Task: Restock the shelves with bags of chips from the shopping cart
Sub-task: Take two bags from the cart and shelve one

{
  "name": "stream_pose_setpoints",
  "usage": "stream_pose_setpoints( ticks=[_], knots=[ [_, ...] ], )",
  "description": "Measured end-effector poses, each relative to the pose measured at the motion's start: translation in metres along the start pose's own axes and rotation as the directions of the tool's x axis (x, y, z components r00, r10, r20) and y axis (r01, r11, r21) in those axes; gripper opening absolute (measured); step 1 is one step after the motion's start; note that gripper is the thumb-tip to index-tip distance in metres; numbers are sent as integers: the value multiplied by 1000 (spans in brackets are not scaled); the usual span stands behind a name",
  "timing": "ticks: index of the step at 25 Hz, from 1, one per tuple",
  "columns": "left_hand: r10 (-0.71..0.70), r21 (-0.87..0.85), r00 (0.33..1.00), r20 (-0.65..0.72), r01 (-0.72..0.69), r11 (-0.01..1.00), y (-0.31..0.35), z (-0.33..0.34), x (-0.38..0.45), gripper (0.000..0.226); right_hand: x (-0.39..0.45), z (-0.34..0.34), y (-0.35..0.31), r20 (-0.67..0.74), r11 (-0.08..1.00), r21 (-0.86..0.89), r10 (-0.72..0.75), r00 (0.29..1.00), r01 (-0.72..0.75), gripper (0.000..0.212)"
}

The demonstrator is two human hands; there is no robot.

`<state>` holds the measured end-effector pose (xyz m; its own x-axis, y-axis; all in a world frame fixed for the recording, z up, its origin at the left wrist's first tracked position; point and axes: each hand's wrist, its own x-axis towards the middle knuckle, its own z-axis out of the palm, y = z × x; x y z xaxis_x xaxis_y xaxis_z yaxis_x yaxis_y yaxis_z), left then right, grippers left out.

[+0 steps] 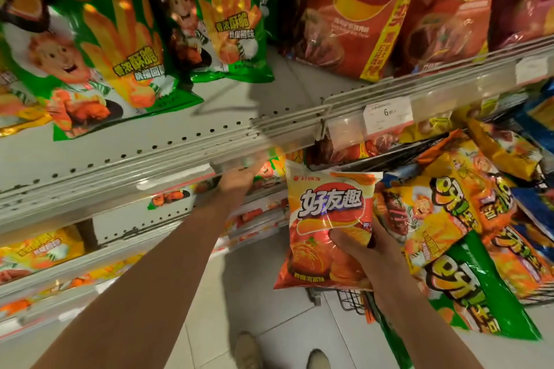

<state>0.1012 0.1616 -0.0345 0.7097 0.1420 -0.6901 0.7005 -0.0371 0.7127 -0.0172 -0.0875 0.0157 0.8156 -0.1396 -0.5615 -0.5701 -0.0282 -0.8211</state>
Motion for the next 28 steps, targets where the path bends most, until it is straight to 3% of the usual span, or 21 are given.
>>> stream_pose_setpoints(
  ticks=[3,4,8,12,15,17,21,28],
  knots=[
    [107,254,993,-51,-91,963,7,-2,-1,63,-1,-8,2,51,999,-36,1,999,1,49],
    [144,266,987,-66,-121,956,8,0,-1,65,1,-10,2,66,999,-43,2,998,1,52],
    [196,60,972,-132,-190,980,9,15,-15,57,0,-19,-4,137,998,-43,-31,990,38,60],
    [351,-23,856,-380,-388,921,-23,20,-73,56,-13,-32,-12,237,995,-51,-71,969,86,53],
    [314,66,840,-442,-319,945,-73,9,-130,73,-30,-30,-22,372,990,-59,-98,923,128,42],
    [316,103,831,-459,-303,947,-102,-10,-166,72,-44,-16,-27,447,989,-54,-103,889,141,33],
    [357,241,775,-522,-267,933,-143,-68,-228,63,-77,33,-24,583,986,-96,-55,810,136,50],
    [374,388,674,-636,-139,911,-230,-243,-308,63,-162,207,10,726,938,-205,-47,687,280,53]
  ],
)
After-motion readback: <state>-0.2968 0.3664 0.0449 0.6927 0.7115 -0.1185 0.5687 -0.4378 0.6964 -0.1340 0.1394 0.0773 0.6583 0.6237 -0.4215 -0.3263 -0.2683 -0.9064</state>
